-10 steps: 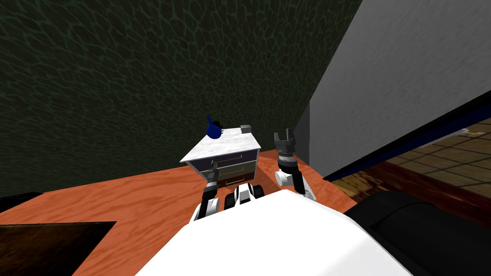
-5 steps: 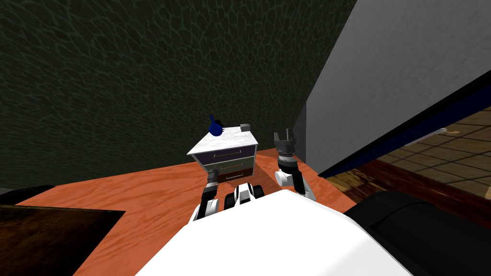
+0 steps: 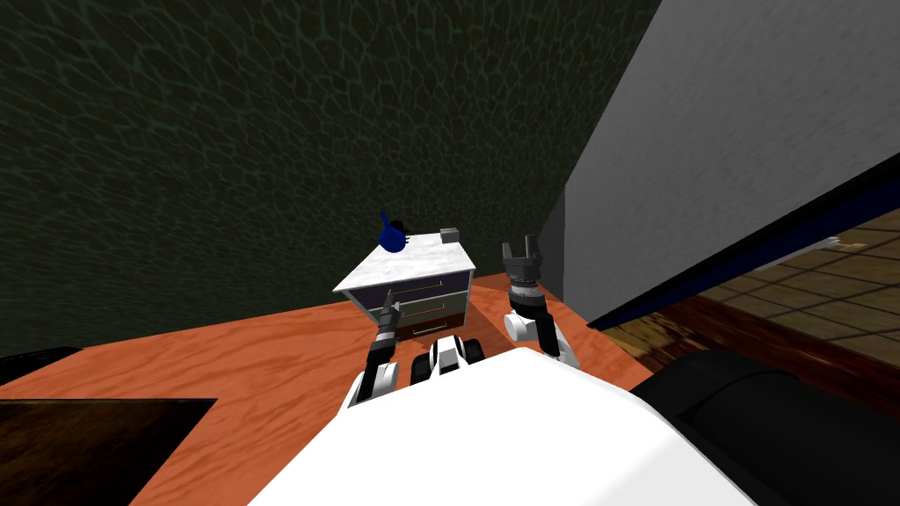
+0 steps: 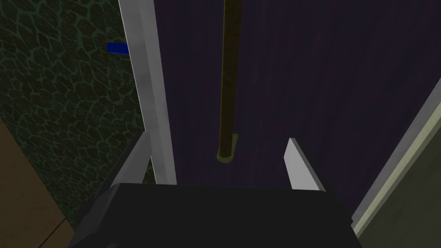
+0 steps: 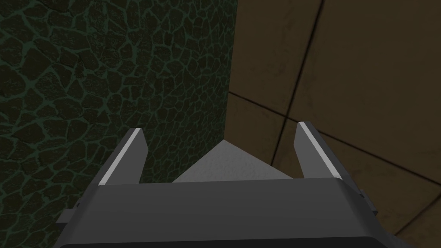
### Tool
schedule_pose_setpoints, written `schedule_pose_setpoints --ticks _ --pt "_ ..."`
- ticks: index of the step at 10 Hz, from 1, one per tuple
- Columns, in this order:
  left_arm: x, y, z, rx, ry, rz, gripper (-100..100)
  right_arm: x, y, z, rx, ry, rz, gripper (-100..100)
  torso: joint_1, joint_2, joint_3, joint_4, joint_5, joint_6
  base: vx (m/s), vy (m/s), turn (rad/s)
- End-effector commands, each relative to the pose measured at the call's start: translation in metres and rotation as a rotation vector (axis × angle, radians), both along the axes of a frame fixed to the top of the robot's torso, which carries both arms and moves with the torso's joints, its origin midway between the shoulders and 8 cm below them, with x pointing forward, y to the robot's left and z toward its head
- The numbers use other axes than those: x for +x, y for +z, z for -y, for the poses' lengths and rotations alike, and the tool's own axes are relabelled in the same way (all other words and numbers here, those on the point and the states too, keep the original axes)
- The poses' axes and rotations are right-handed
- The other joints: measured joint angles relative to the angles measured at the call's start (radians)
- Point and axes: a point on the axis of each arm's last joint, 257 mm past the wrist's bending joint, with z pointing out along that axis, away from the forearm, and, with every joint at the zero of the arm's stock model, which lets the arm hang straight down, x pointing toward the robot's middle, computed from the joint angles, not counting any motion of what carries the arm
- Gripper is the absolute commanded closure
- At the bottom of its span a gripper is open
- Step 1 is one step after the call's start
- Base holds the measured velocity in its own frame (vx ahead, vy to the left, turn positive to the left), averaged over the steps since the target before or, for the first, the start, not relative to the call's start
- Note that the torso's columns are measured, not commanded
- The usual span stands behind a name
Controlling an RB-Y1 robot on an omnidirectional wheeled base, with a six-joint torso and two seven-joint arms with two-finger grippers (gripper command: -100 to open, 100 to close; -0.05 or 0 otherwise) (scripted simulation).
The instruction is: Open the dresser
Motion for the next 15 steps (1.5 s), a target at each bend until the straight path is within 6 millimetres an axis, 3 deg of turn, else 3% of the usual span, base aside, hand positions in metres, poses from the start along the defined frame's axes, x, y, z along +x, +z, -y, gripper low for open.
schedule_pose_setpoints --ticks 1,4,5,10,15 --pt "0.002 0.0 0.004 -0.02 0.006 -0.003 -100 0.0 0.0 0.0 0.0 0.0 0.0 0 0.001 0.005 0.003 0.001 0.0 0.0 0.041 -0.002 0.0" --pt "0.006 0.009 0.002 -0.021 0.008 -0.001 -100 0.0 0.0 0.0 0.0 0.0 0.0 0 0.001 0.001 0.001 0.0 0.0 0.0 0.061 -0.003 -0.005" --pt "0.003 0.002 0.004 -0.022 0.007 -0.004 100 0.0 0.0 0.0 0.0 0.0 0.0 0 0.001 0.002 0.001 0.0 0.0 0.0 -0.044 0.001 0.009" --pt "-0.002 0.014 0.003 -0.021 -0.001 0.0 100 0.0 0.0 0.0 0.0 0.0 0.0 0 0.0 0.008 0.005 0.004 -0.001 -0.002 -0.132 -0.002 0.013" --pt "-0.011 0.013 0.005 -0.021 -0.009 -0.004 100 0.0 0.0 0.0 0.0 0.0 0.0 0 0.0 0.006 0.004 0.003 -0.001 -0.001 -0.139 -0.003 0.016"
